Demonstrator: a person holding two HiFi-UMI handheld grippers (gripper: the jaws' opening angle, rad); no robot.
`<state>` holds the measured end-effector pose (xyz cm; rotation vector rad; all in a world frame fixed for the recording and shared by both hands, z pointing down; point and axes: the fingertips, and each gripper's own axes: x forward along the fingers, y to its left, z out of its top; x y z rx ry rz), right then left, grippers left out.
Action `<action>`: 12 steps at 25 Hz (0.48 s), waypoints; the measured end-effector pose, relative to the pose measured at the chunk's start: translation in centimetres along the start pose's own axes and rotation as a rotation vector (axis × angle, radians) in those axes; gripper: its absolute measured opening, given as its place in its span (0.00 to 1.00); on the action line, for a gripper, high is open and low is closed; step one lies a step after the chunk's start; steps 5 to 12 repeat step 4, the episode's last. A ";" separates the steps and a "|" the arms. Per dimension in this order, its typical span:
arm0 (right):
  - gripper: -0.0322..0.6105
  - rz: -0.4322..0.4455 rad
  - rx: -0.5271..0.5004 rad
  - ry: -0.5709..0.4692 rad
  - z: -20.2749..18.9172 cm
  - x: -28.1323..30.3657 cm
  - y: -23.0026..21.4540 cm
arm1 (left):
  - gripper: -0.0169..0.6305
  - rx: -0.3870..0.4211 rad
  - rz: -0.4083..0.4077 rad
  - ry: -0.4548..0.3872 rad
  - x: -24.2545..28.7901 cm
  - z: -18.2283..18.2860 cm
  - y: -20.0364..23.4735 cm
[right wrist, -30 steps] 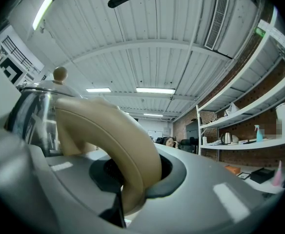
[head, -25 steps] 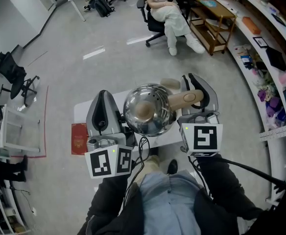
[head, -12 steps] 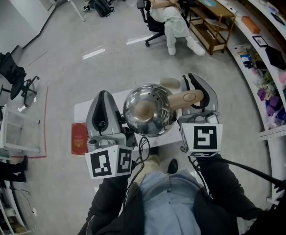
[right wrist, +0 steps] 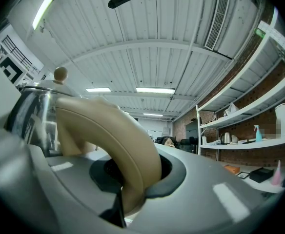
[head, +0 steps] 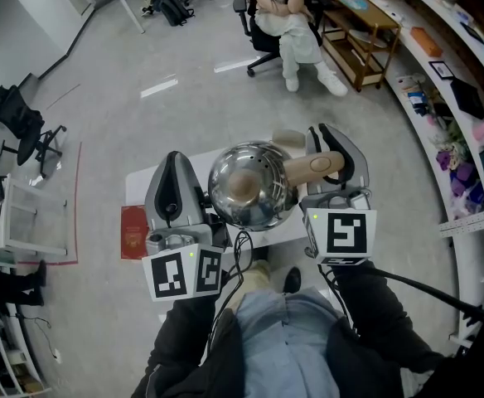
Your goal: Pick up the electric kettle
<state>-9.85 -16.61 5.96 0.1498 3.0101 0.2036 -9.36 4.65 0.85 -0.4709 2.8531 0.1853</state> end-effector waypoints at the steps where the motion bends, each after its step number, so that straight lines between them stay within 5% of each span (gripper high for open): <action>1: 0.17 0.001 0.000 0.001 -0.1 0.1 0.0 | 0.03 0.001 0.000 0.000 0.0 -0.1 0.0; 12: 0.17 0.001 0.002 0.007 -0.5 0.2 0.0 | 0.03 0.004 0.003 0.001 0.1 -0.4 0.1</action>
